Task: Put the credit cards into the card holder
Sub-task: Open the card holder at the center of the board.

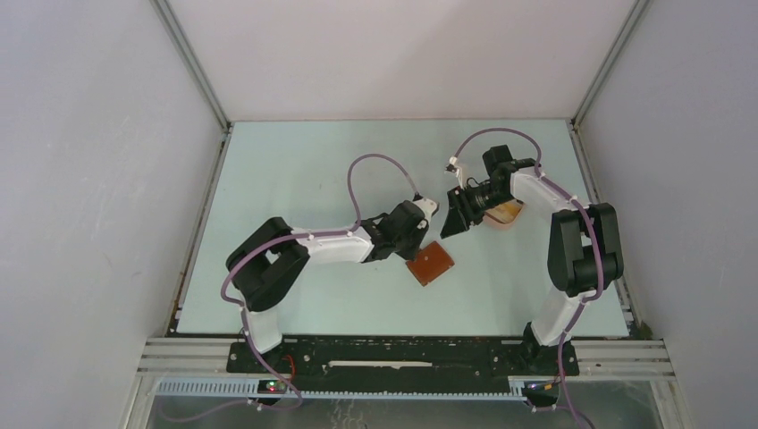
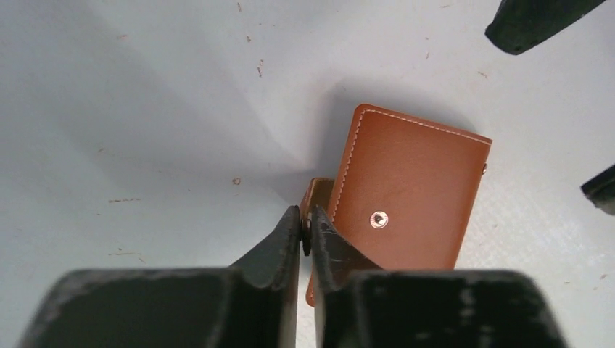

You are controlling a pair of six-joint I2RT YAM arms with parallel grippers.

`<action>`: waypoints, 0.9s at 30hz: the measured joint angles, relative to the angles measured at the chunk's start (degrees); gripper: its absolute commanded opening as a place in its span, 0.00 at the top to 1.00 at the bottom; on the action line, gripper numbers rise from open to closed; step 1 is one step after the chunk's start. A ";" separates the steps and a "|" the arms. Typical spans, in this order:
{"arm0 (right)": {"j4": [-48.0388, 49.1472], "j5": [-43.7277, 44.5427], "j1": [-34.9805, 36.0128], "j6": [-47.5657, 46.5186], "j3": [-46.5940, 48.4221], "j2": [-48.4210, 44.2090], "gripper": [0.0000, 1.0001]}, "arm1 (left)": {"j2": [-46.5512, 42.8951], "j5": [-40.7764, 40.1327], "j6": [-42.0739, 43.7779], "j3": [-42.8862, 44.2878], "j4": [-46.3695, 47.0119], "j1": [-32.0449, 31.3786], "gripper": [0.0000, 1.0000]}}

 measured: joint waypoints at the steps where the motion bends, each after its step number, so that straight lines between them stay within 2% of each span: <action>1: -0.04 0.00 0.02 0.00 0.00 0.00 0.43 | 0.00 -0.15 0.02 0.00 0.00 0.00 0.99; 9: -0.04 -0.04 0.59 0.04 0.00 0.11 0.43 | -0.98 -1.49 -1.55 -1.14 0.79 0.24 1.00; 16: -0.04 -1.16 2.60 0.76 0.00 0.42 0.43 | -12.37 -0.61 -7.41 -9.97 4.98 2.25 1.00; 20: -0.04 -2.78 3.13 1.77 0.00 0.42 0.45 | -20.06 2.67 -12.94 -16.33 10.69 5.38 1.00; 27: 0.74 -5.95 4.83 5.62 0.00 1.11 0.43 | -23.80 7.10 -20.00 -22.73 17.42 8.44 1.00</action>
